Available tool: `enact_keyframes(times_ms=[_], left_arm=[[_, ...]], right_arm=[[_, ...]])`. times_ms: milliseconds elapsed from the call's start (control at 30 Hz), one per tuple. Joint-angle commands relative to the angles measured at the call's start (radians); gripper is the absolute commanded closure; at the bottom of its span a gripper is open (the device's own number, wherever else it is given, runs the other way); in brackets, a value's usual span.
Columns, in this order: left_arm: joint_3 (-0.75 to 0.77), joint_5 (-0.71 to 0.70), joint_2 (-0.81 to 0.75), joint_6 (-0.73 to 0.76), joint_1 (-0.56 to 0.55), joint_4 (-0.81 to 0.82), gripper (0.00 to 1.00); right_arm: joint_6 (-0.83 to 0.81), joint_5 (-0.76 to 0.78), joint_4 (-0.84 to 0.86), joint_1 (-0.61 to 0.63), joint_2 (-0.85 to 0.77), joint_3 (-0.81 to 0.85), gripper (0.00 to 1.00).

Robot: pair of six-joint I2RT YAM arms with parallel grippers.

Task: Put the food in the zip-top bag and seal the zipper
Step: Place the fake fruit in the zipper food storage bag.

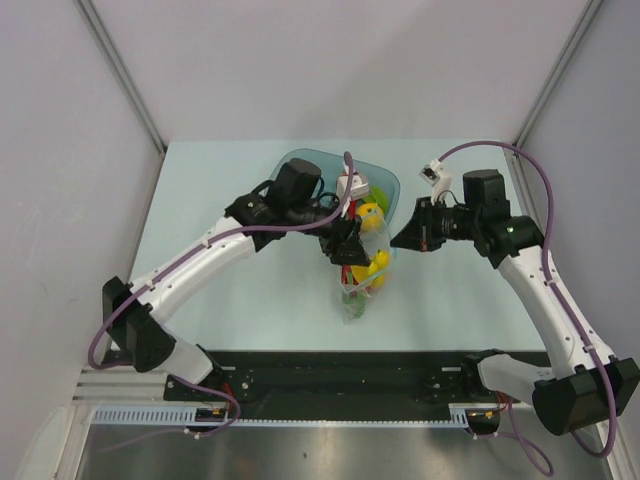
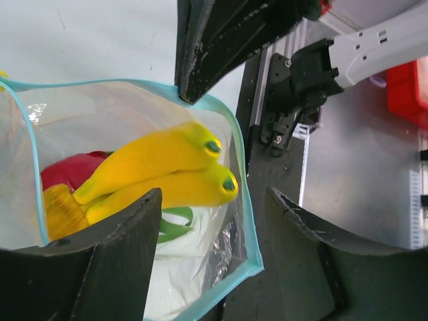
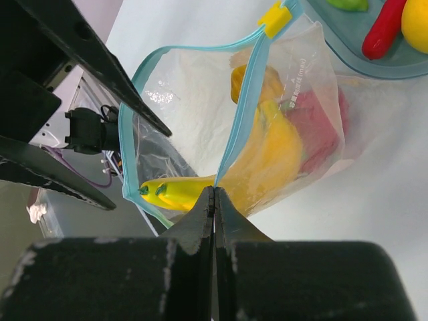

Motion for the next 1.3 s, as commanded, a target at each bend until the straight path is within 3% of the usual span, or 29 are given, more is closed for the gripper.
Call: enact_keyframes(times_ms=[0,200,300,467,667,833,967,1033,1133,1267], left_arm=[[-0.023,0.017,0.041,-0.137,-0.010,0.108,0.34],[0.000,0.050,0.102,-0.128,-0.011,0.097,0.34],[0.003,0.060,0.116,-0.110,-0.011,0.093,0.42],[0.025,0.120,0.139,-0.123,0.007,0.083,0.74],[0.090,0.194,0.145,-0.151,0.056,0.085,0.99],[0.147,0.168,0.153,-0.030,0.056,-0.021,1.00],[0.152,0.039,0.122,0.123,0.021,-0.058,0.81],[0.166,-0.033,0.130,0.271,-0.026,-0.148,0.80],[0.132,-0.116,0.133,0.381,-0.103,-0.216,0.82],[0.042,-0.116,0.104,0.358,-0.115,-0.138,0.82]], right_arm=[[-0.024,-0.026,0.042,0.010,0.002,0.016,1.00],[-0.039,-0.026,0.037,0.011,0.001,0.013,1.00],[-0.045,-0.027,0.037,0.010,-0.001,0.013,1.00],[-0.073,-0.032,0.027,0.010,-0.010,0.010,1.00],[-0.133,-0.024,0.005,0.010,-0.011,0.012,1.00],[-0.154,-0.026,0.008,0.011,-0.008,0.012,1.00],[-0.154,-0.026,0.013,0.008,-0.018,-0.004,1.00],[-0.137,-0.027,0.033,0.010,-0.028,-0.020,1.00],[-0.125,-0.029,0.041,0.011,-0.028,-0.027,1.00],[-0.105,-0.040,0.050,0.007,-0.028,-0.022,1.00]])
